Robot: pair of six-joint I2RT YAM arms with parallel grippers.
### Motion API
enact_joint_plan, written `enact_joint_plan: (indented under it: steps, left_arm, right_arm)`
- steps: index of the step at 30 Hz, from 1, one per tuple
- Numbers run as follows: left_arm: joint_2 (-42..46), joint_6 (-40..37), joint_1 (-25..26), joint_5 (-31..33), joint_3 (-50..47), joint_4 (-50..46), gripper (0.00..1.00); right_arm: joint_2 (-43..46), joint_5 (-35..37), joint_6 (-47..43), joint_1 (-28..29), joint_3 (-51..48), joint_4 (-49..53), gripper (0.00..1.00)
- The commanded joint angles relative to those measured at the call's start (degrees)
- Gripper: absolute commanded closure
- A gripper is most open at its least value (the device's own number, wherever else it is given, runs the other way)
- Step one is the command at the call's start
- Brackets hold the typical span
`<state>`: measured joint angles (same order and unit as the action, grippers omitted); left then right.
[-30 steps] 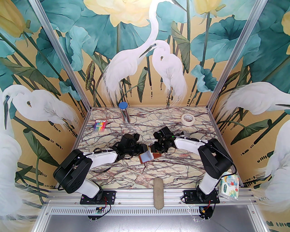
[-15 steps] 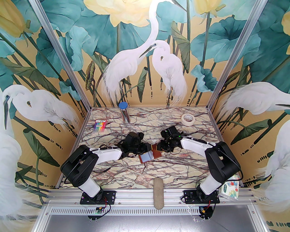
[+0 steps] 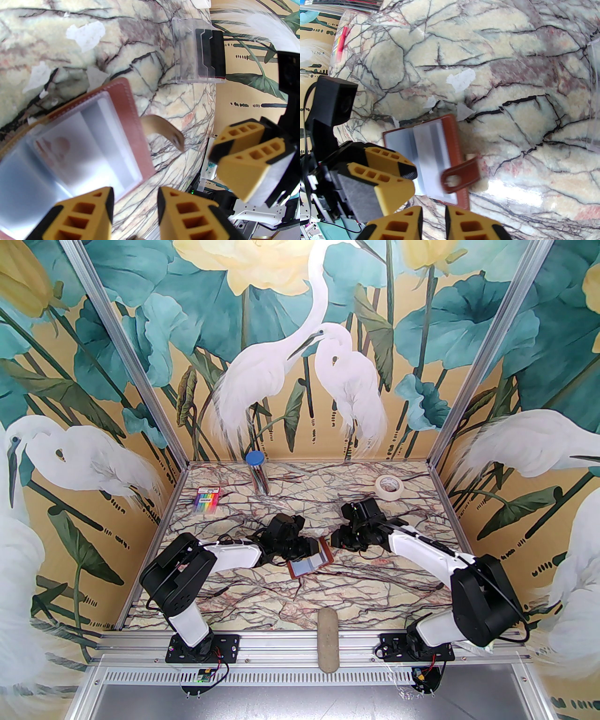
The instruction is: Put the credit cards into the card holder
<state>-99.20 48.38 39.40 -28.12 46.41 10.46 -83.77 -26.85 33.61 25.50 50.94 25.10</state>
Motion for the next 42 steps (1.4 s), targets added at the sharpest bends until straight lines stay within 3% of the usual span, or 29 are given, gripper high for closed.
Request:
enact_joint_plan:
  steps: [1,7,13,23,31,42]
  left_arm:
    - [2.56,-1.77,0.39,2.43,-0.26,-3.0,0.62]
    - [6.8,-2.92,0.34,5.39,-1.65,-6.97,0.63]
    - [11.28,-1.99,0.2,8.34,-5.41,-8.36,0.66]
    - [18.55,0.4,-2.24,11.68,-14.7,-9.42,0.67]
    - [17.52,0.58,-2.39,11.23,-16.13,-8.14,0.68]
    - [15.0,0.57,-2.47,9.99,-15.59,-6.78,0.69]
  right_arm:
    - [1.46,0.69,1.11,-0.19,-0.99,1.52,0.76]
    - [2.42,-1.69,1.4,0.58,0.01,1.87,0.76]
    - [1.23,-3.36,2.43,4.9,1.81,0.53,0.76]
    - [-11.95,-2.75,3.57,10.1,7.29,-2.28,0.82]
    - [-20.82,-2.77,2.61,10.16,10.4,-2.49,0.85]
    - [-21.83,4.6,-0.12,9.92,9.47,1.38,0.86]
